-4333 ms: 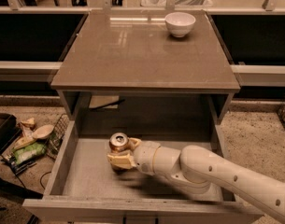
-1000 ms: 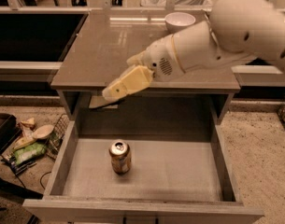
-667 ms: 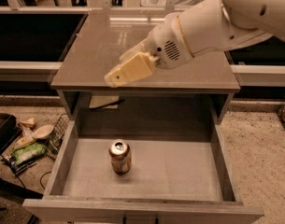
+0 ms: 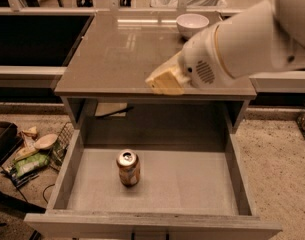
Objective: Place orange can into top drawer
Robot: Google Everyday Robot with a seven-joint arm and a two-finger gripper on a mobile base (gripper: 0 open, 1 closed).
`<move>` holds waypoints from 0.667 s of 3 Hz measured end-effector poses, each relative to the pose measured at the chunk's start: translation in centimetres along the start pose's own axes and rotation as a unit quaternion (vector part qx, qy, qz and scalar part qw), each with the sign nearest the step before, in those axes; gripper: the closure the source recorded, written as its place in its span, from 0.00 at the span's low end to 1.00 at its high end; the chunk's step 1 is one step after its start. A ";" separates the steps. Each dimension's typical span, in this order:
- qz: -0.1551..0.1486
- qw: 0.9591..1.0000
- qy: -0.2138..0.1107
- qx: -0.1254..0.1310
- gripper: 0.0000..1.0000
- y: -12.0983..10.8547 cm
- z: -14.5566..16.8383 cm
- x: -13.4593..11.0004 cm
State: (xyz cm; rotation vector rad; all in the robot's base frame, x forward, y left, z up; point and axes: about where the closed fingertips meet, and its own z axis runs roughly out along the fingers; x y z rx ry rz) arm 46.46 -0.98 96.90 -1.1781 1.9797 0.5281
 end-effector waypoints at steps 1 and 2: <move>0.047 0.992 0.036 0.110 0.38 -1.6 -0.4 5.3; 0.071 0.986 0.030 0.145 0.15 -3.1 0.0 6.3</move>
Offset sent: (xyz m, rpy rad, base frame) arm -0.0033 -0.0353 -0.0336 -0.0805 -0.0194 -0.2024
